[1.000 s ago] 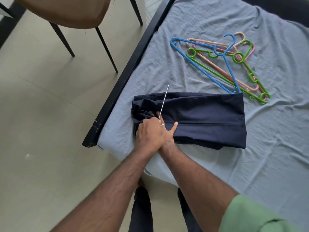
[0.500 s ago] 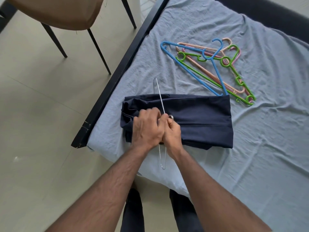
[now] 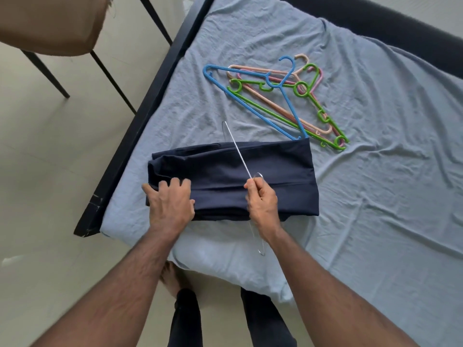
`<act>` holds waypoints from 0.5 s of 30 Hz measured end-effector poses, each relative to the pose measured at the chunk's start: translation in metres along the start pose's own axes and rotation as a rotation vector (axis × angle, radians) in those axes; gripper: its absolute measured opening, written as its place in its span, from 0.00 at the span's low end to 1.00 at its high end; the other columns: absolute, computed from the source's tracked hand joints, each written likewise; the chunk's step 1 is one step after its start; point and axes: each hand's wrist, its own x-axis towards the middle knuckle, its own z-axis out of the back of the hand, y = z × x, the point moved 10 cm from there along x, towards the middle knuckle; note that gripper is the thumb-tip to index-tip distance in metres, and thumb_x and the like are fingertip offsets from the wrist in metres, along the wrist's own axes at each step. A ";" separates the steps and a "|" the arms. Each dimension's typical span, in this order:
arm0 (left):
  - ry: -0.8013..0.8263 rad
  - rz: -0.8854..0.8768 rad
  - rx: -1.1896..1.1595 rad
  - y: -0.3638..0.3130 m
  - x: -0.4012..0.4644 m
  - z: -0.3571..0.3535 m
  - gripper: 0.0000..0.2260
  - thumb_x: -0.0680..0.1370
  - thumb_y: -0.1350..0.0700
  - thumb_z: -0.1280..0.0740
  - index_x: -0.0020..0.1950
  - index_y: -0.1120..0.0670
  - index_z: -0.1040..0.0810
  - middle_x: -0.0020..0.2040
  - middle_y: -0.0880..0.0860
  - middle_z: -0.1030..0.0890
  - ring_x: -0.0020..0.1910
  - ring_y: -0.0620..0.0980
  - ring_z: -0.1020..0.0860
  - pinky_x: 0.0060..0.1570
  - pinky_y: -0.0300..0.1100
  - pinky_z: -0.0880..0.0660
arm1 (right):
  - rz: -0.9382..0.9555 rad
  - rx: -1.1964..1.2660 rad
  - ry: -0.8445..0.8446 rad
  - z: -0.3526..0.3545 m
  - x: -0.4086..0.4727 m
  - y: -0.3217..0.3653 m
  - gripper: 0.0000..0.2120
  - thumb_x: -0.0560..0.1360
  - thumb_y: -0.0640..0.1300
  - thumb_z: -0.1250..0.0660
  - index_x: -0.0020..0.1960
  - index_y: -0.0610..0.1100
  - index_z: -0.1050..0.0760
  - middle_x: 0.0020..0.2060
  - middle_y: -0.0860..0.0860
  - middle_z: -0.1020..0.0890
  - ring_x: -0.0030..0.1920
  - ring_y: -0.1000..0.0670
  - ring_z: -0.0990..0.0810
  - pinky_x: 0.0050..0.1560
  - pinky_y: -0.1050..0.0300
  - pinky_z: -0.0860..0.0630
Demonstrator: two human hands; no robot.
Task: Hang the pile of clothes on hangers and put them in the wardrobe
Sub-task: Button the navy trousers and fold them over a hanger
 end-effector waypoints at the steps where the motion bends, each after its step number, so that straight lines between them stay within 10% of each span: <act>1: -0.024 0.016 -0.036 0.000 0.001 0.002 0.16 0.75 0.44 0.30 0.59 0.49 0.25 0.52 0.52 0.23 0.50 0.56 0.23 0.53 0.58 0.32 | -0.001 0.019 0.002 -0.002 -0.001 0.001 0.16 0.80 0.54 0.37 0.40 0.45 0.32 0.28 0.56 0.38 0.29 0.52 0.41 0.30 0.51 0.40; 6: 0.034 0.117 -0.208 0.029 0.000 -0.028 0.18 0.80 0.58 0.38 0.69 0.48 0.29 0.54 0.56 0.29 0.52 0.56 0.28 0.50 0.56 0.29 | 0.024 0.011 -0.112 0.019 0.003 0.009 0.17 0.82 0.50 0.37 0.35 0.49 0.32 0.25 0.59 0.36 0.28 0.54 0.40 0.33 0.52 0.38; 15: 0.102 0.173 -0.115 0.038 0.001 -0.019 0.26 0.77 0.51 0.34 0.73 0.48 0.38 0.68 0.58 0.35 0.65 0.58 0.35 0.59 0.61 0.35 | 0.182 -0.034 0.010 0.006 -0.010 0.066 0.16 0.83 0.49 0.37 0.38 0.48 0.26 0.24 0.56 0.36 0.27 0.54 0.38 0.32 0.56 0.38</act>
